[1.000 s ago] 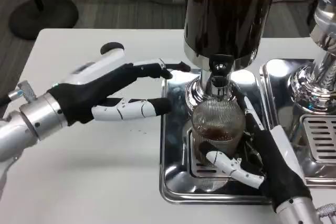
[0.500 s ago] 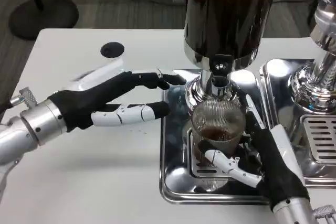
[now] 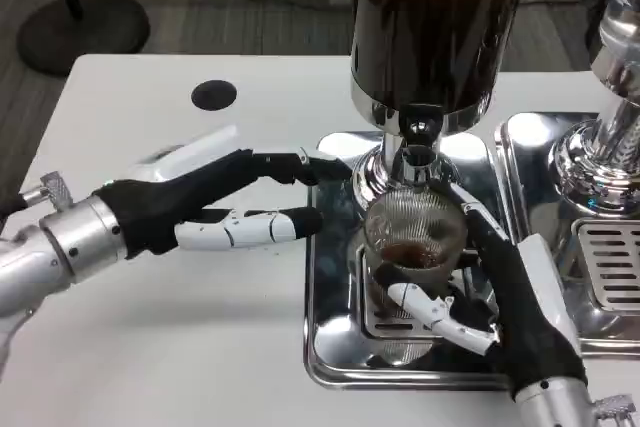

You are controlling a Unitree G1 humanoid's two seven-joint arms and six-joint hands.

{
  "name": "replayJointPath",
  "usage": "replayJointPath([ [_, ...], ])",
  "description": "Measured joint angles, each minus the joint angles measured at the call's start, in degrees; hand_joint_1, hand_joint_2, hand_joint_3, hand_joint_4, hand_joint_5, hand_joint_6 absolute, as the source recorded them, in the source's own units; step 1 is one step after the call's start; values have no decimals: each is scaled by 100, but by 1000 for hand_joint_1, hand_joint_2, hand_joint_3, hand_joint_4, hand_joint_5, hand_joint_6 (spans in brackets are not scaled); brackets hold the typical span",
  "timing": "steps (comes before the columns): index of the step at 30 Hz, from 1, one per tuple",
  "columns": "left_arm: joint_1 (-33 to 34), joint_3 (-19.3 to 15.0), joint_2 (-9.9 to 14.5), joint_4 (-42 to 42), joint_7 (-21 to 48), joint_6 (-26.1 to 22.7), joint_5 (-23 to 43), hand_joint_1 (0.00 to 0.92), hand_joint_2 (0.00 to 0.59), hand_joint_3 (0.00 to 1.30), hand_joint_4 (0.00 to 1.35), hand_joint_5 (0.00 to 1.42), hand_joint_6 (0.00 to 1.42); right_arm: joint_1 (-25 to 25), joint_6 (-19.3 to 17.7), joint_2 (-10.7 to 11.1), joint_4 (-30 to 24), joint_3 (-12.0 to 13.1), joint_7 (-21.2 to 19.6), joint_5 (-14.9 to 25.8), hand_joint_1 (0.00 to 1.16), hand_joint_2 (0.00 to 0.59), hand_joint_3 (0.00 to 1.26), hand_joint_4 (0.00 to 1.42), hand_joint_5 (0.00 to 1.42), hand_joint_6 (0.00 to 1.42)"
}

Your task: Grasp the cup under the faucet to collect the drink, then remove the cup.

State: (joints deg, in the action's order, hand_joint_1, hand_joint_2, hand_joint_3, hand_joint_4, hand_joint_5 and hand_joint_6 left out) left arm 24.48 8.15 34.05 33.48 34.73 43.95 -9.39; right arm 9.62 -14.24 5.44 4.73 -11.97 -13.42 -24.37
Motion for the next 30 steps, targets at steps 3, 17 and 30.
replayJointPath([
  [3, 0, 0, 1, 0, 3, -4, -17, 0, 181, 240, 211, 226, 247, 0, -39, -7, 23, -10, -67, -29, 669, 166, 260, 268, 373, 499],
  [17, -18, 6, 65, 0, 3, -37, -42, 0, 184, 226, 212, 234, 248, 4, -216, -41, 151, -52, -379, -222, 678, 169, 352, 385, 500, 633],
  [30, -18, 94, 65, 75, 3, -37, -70, 0, 186, 215, 212, 238, 248, 152, -386, -40, 157, -59, -737, -478, 678, 169, 422, 470, 610, 763],
])
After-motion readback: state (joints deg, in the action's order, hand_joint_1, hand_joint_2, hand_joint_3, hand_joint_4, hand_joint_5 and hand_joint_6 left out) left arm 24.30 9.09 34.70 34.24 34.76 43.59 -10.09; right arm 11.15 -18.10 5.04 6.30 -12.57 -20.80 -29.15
